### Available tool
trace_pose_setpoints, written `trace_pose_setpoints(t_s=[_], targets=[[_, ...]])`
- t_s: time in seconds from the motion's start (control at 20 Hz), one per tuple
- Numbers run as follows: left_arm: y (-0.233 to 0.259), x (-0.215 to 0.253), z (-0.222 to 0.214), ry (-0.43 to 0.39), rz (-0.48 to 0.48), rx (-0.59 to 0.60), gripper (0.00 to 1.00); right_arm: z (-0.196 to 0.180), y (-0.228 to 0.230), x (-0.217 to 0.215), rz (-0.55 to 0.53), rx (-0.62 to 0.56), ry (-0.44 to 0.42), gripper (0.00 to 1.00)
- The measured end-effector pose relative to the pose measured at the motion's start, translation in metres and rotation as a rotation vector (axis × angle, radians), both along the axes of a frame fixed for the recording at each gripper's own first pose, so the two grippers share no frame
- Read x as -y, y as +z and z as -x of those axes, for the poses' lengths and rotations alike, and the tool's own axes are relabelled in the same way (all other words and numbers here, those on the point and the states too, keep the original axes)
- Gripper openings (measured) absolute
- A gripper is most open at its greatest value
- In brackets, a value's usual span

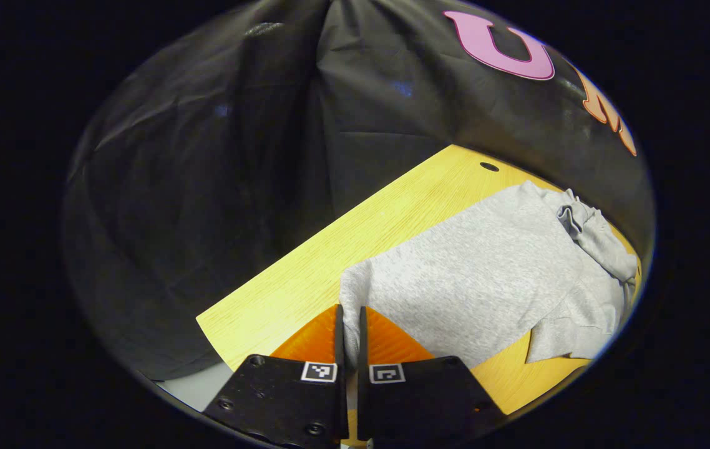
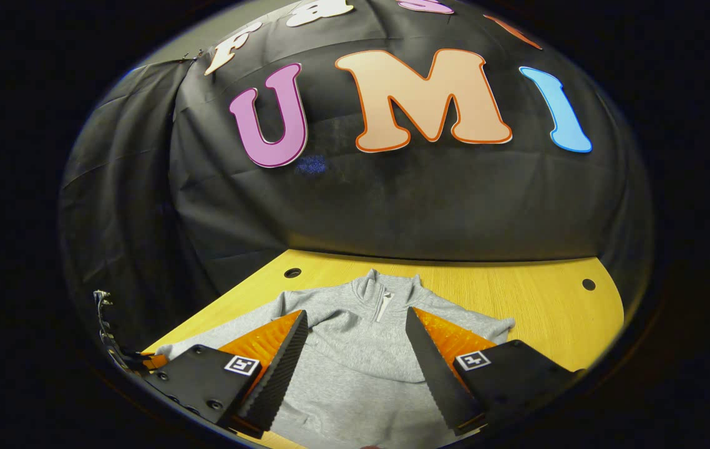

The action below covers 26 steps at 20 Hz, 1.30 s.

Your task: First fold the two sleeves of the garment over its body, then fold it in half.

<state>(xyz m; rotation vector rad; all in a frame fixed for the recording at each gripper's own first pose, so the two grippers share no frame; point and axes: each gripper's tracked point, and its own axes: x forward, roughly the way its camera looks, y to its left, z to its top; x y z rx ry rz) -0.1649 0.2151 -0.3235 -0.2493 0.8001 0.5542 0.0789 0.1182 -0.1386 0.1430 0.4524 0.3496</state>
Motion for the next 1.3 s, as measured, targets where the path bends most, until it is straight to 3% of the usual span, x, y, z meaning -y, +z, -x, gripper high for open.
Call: trace_pose_setpoints(t_s=[0.05,0.25,0.6,1.05,1.3], targets=[[0.000,0.000,0.000,0.004,0.018,-0.013,0.00,0.002,0.000,0.001,0.003,0.002,0.000,0.98],[0.013,-0.005,-0.006,0.024,0.058,-0.004,0.00,0.008,0.000,0.011,0.020,0.011,-0.009,0.98],[0.057,-0.001,-0.056,-0.033,0.045,0.096,0.00,0.021,-0.002,0.032,0.036,0.006,-0.039,0.98],[0.116,0.030,-0.147,-0.189,0.002,0.224,0.00,0.050,-0.003,0.066,0.059,-0.002,-0.083,0.98],[0.138,0.079,-0.198,-0.306,0.016,0.282,0.00,0.066,-0.005,0.091,0.067,-0.016,-0.123,0.98]])
